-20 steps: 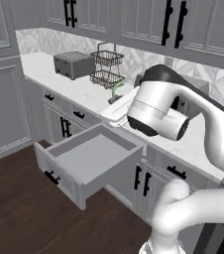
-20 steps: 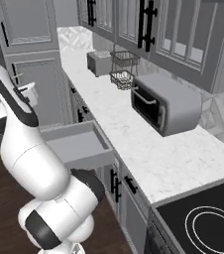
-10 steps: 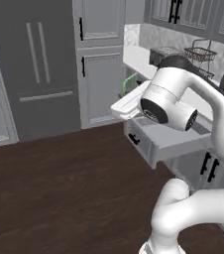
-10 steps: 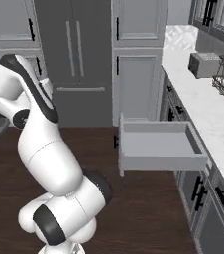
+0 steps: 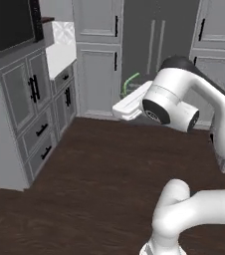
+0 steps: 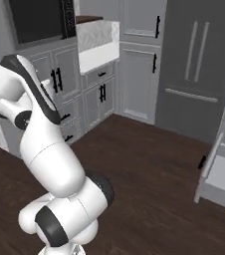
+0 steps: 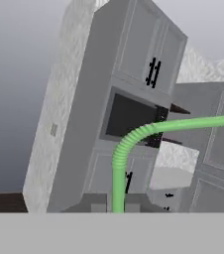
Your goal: Take a straw from the drawer in front and place it inside the glass cup on the dining counter.
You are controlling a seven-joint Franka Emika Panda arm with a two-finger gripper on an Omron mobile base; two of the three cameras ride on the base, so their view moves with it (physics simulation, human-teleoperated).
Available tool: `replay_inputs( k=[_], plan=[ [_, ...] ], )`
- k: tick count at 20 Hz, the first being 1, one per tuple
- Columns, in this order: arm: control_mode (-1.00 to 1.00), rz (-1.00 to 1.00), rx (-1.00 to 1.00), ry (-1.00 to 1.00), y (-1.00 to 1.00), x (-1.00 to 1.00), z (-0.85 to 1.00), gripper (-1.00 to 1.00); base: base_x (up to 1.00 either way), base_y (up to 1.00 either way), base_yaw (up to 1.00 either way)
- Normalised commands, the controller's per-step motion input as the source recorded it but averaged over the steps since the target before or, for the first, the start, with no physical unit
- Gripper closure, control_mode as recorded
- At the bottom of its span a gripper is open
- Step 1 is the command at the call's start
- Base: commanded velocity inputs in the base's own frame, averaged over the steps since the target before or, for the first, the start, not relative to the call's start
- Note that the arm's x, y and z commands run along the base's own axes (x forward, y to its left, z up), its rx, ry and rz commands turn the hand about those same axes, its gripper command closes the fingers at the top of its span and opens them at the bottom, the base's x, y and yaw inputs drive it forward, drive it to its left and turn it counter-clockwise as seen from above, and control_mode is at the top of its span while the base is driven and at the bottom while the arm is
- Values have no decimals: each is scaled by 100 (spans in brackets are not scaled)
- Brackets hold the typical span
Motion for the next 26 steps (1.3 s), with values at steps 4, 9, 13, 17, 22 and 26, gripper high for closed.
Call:
replay_inputs(
  k=[4,9,13,17,22,26],
  plan=[
    [100,0,0,0,0,0,0,100,-49,22,79],
    [100,0,0,0,0,0,0,100,-26,29,70],
    [100,0,0,0,0,0,0,100,55,55,37],
    [100,0,0,0,0,0,0,100,100,45,23],
    [100,0,0,0,0,0,0,100,100,51,18],
    [100,0,0,0,0,0,0,100,100,48,19]
  ],
)
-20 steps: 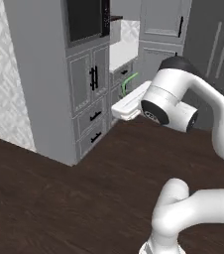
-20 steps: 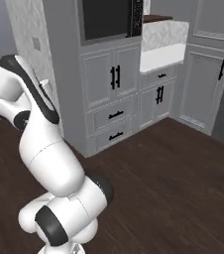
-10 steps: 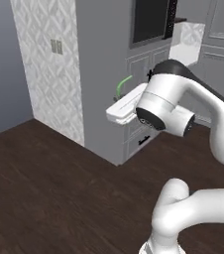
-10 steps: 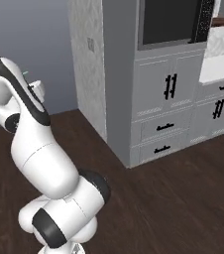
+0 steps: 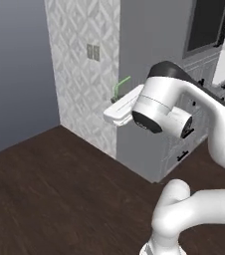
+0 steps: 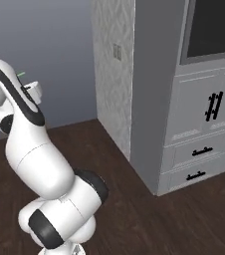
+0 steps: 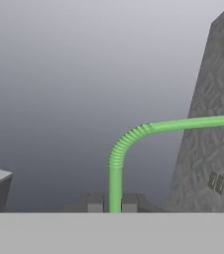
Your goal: Take a straw from the drawer in front and place it inside the glass cup on the dining counter.
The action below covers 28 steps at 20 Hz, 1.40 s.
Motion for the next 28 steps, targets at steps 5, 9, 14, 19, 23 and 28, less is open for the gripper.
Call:
replay_inputs(
  k=[5,9,14,19,23,28],
  plan=[
    [100,0,0,0,0,0,0,100,100,39,19],
    [100,0,0,0,0,0,0,100,100,27,19],
    [100,0,0,0,0,0,0,100,100,5,24],
    [100,0,0,0,0,0,0,100,100,0,37],
    [100,0,0,0,0,0,0,100,100,0,42],
    [100,0,0,0,0,0,0,100,100,0,43]
  ],
)
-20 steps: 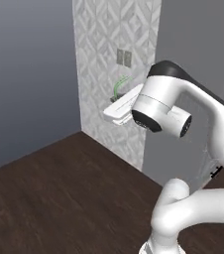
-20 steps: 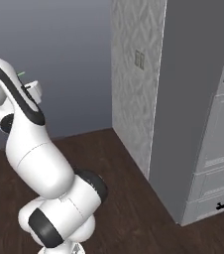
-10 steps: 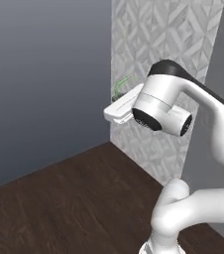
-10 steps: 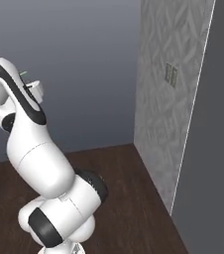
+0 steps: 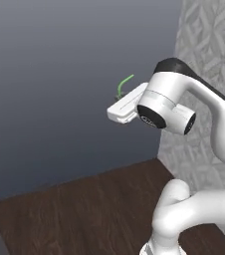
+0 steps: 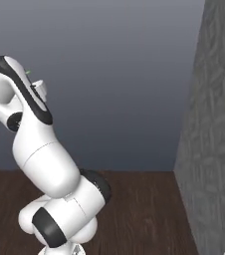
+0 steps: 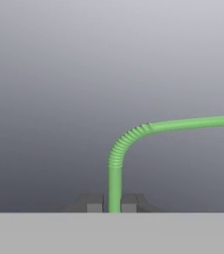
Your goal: Take a straw from the drawer in front and place it inside the glass cup on the dining counter.
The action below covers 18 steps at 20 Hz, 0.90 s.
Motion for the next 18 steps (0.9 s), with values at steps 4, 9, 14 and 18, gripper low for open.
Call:
replay_inputs(
  k=[4,9,14,18],
  plan=[
    [100,0,0,0,0,0,0,100,100,0,48],
    [100,0,0,0,0,0,0,100,100,-2,55],
    [100,0,0,0,0,0,0,100,100,-7,65],
    [100,0,0,0,0,0,0,100,100,-8,71]
  ],
)
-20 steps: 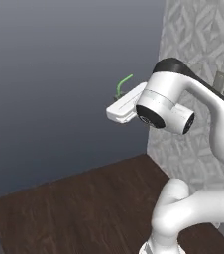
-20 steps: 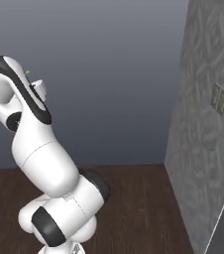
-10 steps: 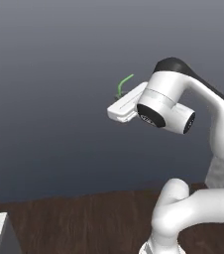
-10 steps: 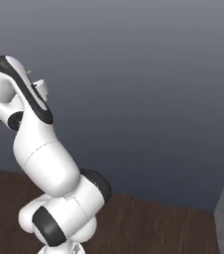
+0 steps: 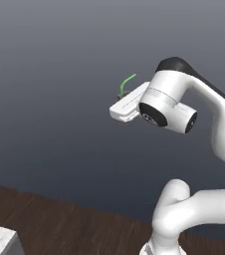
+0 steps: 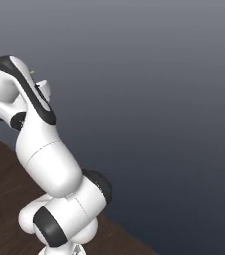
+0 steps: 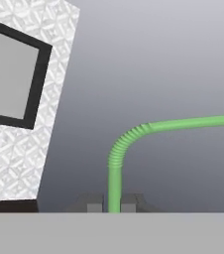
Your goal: Take a straw from the drawer in front and place it inside the glass cup on the dining counter.
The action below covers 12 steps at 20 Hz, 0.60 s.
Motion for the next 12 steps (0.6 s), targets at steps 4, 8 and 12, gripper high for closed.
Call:
replay_inputs(
  k=[4,8,12],
  plan=[
    [100,0,0,0,0,0,0,100,94,-23,70],
    [100,0,0,0,0,0,0,100,87,-30,67],
    [100,0,0,0,0,0,0,100,86,-30,66]
  ],
)
